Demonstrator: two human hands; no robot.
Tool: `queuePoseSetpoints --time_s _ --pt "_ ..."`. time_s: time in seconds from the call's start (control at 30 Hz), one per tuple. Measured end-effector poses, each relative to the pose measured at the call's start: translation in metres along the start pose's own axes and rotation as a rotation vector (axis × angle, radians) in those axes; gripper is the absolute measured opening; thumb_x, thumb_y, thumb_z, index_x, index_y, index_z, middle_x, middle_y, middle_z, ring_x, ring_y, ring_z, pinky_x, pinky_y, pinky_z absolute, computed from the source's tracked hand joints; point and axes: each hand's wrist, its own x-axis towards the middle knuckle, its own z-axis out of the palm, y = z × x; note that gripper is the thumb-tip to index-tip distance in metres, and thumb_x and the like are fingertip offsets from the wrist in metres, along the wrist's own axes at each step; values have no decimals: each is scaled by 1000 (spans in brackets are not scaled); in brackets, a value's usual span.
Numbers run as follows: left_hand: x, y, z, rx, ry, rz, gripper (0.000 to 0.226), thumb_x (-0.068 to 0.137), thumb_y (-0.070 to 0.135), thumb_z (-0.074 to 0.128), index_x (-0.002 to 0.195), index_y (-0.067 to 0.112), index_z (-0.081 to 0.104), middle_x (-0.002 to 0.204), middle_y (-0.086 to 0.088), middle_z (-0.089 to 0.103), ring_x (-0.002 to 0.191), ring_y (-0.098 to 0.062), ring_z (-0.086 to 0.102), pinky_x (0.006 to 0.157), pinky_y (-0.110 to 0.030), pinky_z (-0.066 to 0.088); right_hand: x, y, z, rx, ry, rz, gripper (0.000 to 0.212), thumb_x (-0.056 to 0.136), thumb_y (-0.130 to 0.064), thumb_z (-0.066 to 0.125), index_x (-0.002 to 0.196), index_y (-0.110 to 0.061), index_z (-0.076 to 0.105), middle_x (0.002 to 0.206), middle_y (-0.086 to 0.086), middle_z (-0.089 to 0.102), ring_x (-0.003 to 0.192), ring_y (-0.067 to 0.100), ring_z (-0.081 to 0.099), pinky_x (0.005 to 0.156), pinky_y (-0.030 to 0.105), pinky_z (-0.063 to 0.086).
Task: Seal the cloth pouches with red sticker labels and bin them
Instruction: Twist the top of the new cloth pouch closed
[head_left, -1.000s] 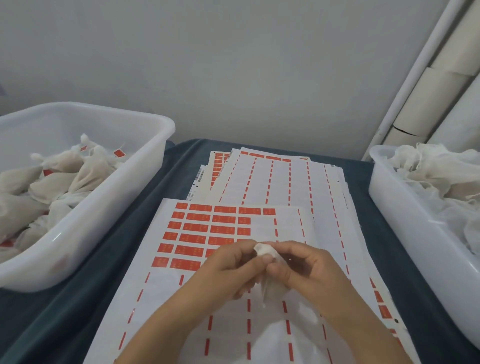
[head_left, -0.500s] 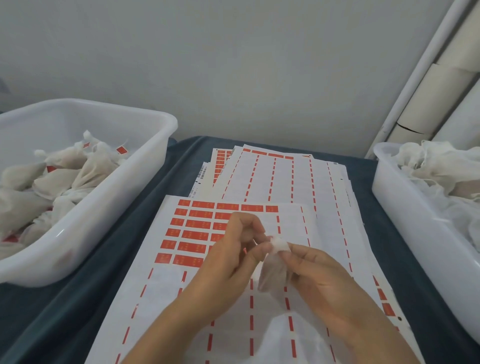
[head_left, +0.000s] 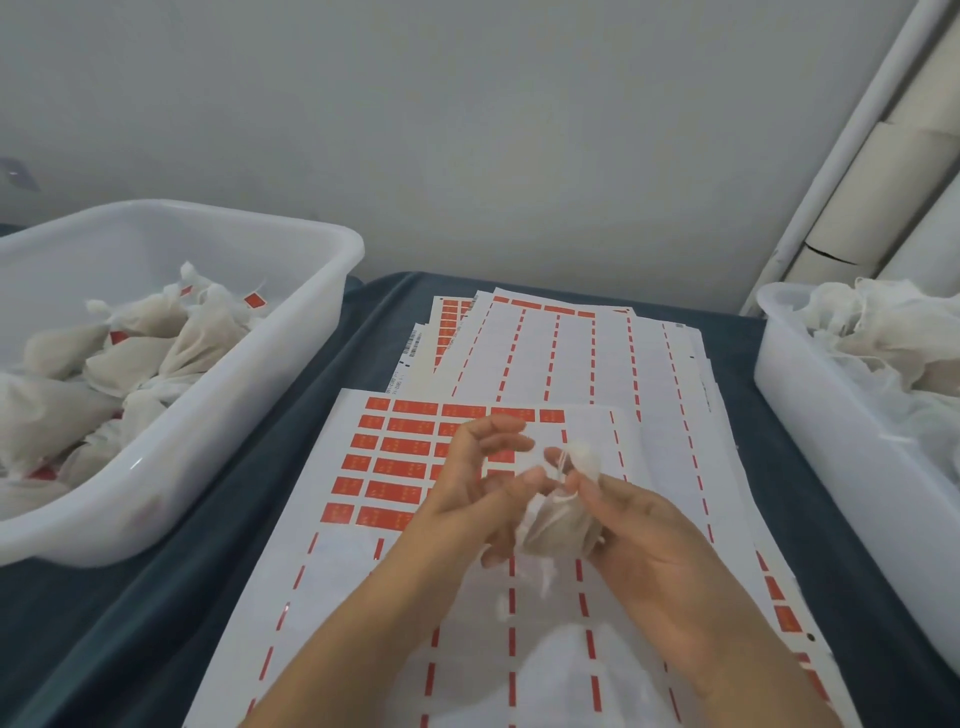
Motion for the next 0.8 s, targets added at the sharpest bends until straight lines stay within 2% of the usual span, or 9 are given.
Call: queuePoseSetpoints --time_s 0.1,0.13,0.2,0.3,0.37,0.47,0.53,0.67,0.8 --pt "4 -1 -1 166 203 75 28 58 65 55 79 47 52 87 25 59 70 -2 60 54 -11 46 0 1 -2 -58 101 -50 25 72 -29 60 89 -21 76 96 -9 72 91 9 67 70 18 53" --pt "5 -3 -1 274 217 141 34 57 68 51 78 42 53 81 25 60 72 0 59 55 -9 46 1 2 -2 -106 113 -66 26 71 -31 62 92 -23 75 98 -10 72 93 7 66 72 18 53" --pt "2 -7 3 477 128 226 39 61 70 45 74 35 55 72 25 58 68 4 56 55 -6 43 3 7 -1 -211 130 -103 30 71 -37 63 97 -25 73 107 -10 69 101 7 63 86 26 50" --pt "0 -14 8 568 44 244 34 67 67 41 72 38 57 69 26 58 69 3 54 59 -10 44 3 11 0 -283 121 -125 29 76 -38 58 99 -27 72 111 -9 66 105 6 61 90 28 49" --pt "1 -15 6 550 53 234 31 69 62 41 70 36 58 64 25 58 67 1 55 63 -13 47 4 13 1 -280 113 -111 30 77 -37 57 102 -26 71 108 -9 68 103 7 63 87 25 51" --pt "2 -11 3 407 60 180 28 70 51 49 68 28 65 57 18 58 57 1 53 56 -9 43 2 12 2 -193 67 -93 27 77 -34 58 98 -23 72 100 -5 72 95 8 66 72 17 54" --pt "2 -6 1 249 67 111 27 69 46 55 65 24 70 54 10 59 49 1 51 50 -7 40 2 11 3 -187 49 -87 26 76 -35 58 94 -23 72 95 -5 72 91 5 66 71 18 52" --pt "3 -1 -10 83 197 13 34 60 53 59 62 22 72 55 1 62 47 -4 49 47 -9 40 4 12 2 -203 62 -71 26 69 -39 61 87 -26 73 71 -8 65 72 1 62 75 22 42" --pt "4 1 -16 -93 285 -3 27 67 42 59 62 19 71 57 -1 62 50 -5 52 51 -13 44 4 14 1 -229 40 -52 26 70 -37 61 92 -29 73 76 -9 68 76 2 64 67 14 50"
